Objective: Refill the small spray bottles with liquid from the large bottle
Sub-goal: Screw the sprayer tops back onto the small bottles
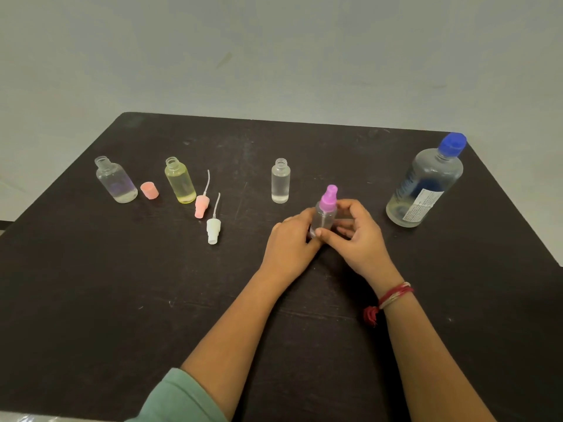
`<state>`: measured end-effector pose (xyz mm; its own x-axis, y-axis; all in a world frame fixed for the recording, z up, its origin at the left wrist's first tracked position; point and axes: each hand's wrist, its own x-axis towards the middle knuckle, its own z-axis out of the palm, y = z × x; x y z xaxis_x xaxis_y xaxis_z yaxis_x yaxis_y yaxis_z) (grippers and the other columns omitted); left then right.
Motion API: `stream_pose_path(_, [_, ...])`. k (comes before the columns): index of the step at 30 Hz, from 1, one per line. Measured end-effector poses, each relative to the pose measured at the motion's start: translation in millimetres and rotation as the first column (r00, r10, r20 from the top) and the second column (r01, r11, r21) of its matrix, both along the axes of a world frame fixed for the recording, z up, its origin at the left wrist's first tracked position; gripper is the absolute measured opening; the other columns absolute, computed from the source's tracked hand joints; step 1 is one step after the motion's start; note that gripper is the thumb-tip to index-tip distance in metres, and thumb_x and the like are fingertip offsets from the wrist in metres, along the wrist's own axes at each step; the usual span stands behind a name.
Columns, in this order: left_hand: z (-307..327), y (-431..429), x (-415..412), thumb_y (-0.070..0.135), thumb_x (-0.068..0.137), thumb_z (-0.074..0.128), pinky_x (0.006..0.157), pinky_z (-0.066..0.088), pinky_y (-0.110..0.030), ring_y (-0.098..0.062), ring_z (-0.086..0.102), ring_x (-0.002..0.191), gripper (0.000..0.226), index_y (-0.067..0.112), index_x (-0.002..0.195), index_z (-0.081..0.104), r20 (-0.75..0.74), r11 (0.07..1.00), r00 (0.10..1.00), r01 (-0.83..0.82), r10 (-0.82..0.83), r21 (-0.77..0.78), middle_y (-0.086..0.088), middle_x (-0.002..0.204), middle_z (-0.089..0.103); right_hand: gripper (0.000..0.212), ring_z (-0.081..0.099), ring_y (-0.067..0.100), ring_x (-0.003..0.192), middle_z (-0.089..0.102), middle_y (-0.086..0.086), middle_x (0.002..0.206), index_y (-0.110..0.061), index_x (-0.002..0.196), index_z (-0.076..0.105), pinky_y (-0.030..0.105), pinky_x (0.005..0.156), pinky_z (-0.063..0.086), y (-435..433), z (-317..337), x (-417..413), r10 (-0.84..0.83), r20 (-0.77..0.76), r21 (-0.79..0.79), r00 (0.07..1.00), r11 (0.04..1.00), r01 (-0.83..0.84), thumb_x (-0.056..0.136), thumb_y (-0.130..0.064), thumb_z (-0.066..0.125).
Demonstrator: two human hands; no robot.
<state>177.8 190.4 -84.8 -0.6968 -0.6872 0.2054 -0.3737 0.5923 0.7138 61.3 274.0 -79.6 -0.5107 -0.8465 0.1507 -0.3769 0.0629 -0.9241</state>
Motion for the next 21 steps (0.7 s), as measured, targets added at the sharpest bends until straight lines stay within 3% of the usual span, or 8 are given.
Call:
stream_pose_path(5, [-2, -2, 0, 0.021, 0.086, 0.063, 0.083, 0.049, -0.038, -0.018, 0.061, 0.088, 0.041, 0.018, 0.126, 0.053, -0.001, 1.0, 1.0, -0.022, 0.022, 0.008, 0.008, 0.095, 0.062, 0.035, 0.065, 0.001, 0.089, 0.068, -0.008, 0.097, -0.025, 0.098, 0.059, 0.014, 0.079, 0.05, -5, -2, 6, -0.123, -0.074, -0.012, 0.99, 0.992, 0.122, 0.072, -0.017, 0.082])
stream_pose_path(8, [-4, -2, 1, 0.028, 0.079, 0.075, 0.087, 0.047, -0.026, -0.007, 0.059, 0.089, 0.084, 0.021, 0.15, 0.029, -0.023, 0.995, 0.999, -0.025, 0.027, 0.099, 0.009, 0.129, 0.056, 0.034, 0.065, 0.006, 0.086, 0.067, -0.007, 0.095, -0.024, 0.098, 0.058, 0.025, 0.077, 0.055, -10, -3, 5, -0.239, -0.171, -0.027, 0.956, 0.971, 0.238, 0.071, -0.021, 0.079])
stream_pose_path(10, [-3, -2, 2, 0.029, 0.075, 0.08, 0.084, 0.043, -0.021, -0.005, 0.059, 0.089, 0.1, 0.023, 0.153, 0.018, -0.032, 0.988, 0.999, -0.027, 0.032, 0.149, 0.009, 0.136, 0.05, 0.033, 0.064, 0.006, 0.082, 0.066, -0.006, 0.095, -0.023, 0.098, 0.057, 0.031, 0.076, 0.056, -16, -1, -2, -0.3, -0.192, -0.02, 0.934, 0.953, 0.302, 0.072, -0.023, 0.077])
stream_pose_path(14, [0, -3, 3, 0.028, 0.074, 0.082, 0.083, 0.043, -0.021, -0.005, 0.058, 0.086, 0.104, 0.027, 0.153, 0.015, -0.058, 0.984, 0.998, -0.027, 0.038, 0.177, 0.01, 0.133, 0.052, 0.034, 0.059, 0.006, 0.079, 0.063, -0.002, 0.099, -0.022, 0.1, 0.055, 0.029, 0.074, 0.052, -28, 3, -20, -0.368, -0.261, -0.001, 0.892, 0.925, 0.381, 0.073, -0.027, 0.075])
stream_pose_path(18, [-1, -3, 3, 0.028, 0.075, 0.08, 0.082, 0.043, -0.02, -0.005, 0.058, 0.086, 0.101, 0.026, 0.152, 0.015, -0.055, 0.984, 0.998, -0.026, 0.036, 0.176, 0.01, 0.131, 0.052, 0.035, 0.053, 0.001, 0.072, 0.058, -0.003, 0.102, -0.019, 0.106, 0.054, 0.018, 0.065, 0.04, -36, 1, -29, -0.382, -0.286, 0.008, 0.879, 0.916, 0.401, 0.078, -0.029, 0.071])
stream_pose_path(21, [-1, -4, 3, 0.029, 0.076, 0.079, 0.083, 0.044, -0.021, -0.004, 0.058, 0.086, 0.099, 0.026, 0.152, 0.016, -0.058, 0.985, 0.998, -0.024, 0.035, 0.173, 0.01, 0.131, 0.052, 0.037, 0.053, 0.003, 0.074, 0.056, -0.003, 0.105, -0.018, 0.111, 0.053, 0.02, 0.067, 0.038, -40, -1, -30, -0.389, -0.289, 0.032, 0.875, 0.909, 0.415, 0.08, -0.032, 0.069])
